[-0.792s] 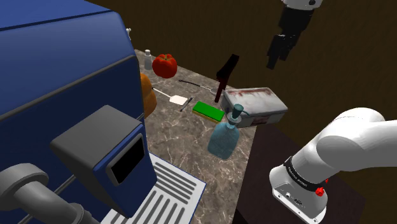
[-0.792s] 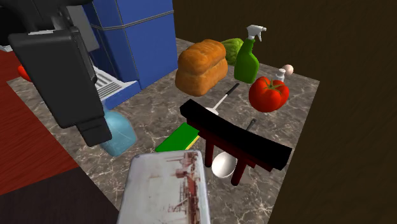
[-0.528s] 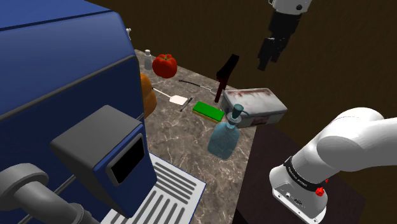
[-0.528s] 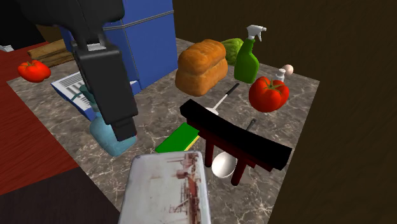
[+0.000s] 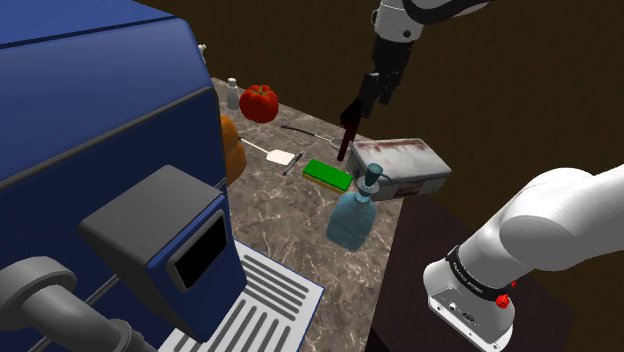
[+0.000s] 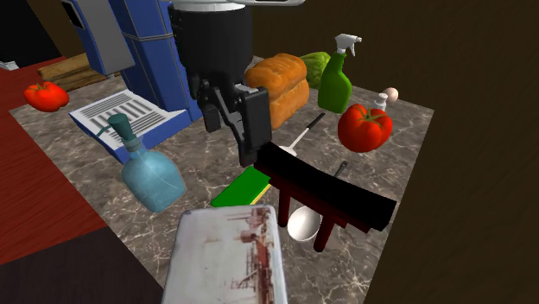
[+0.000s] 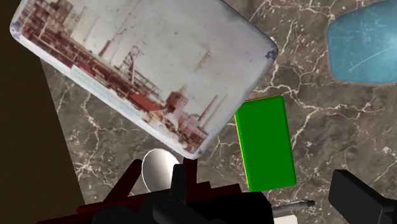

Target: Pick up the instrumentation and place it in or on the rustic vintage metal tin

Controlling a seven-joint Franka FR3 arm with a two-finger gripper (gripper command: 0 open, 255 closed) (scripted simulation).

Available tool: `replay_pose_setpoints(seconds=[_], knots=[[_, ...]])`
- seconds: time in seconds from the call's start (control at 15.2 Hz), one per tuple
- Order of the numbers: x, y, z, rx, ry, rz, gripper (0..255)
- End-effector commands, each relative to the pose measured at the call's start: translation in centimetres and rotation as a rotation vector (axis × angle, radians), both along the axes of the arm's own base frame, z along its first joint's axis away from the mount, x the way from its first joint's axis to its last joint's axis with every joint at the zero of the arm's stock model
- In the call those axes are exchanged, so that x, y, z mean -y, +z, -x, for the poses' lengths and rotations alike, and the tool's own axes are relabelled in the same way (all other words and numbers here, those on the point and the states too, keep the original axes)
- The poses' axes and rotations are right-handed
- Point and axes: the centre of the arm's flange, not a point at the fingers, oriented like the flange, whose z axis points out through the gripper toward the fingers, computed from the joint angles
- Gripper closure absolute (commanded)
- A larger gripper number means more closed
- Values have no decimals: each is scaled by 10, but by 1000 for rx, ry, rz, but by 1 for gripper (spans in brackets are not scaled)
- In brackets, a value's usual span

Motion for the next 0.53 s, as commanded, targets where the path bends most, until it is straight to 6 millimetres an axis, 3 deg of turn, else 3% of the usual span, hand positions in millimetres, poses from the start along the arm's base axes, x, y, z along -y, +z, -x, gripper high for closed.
replay_pose_setpoints(seconds=[0.0,0.46], knots=[[-8,-16,-17,8,18,-7,0],[-46,-62,-82,31,81,-30,0]])
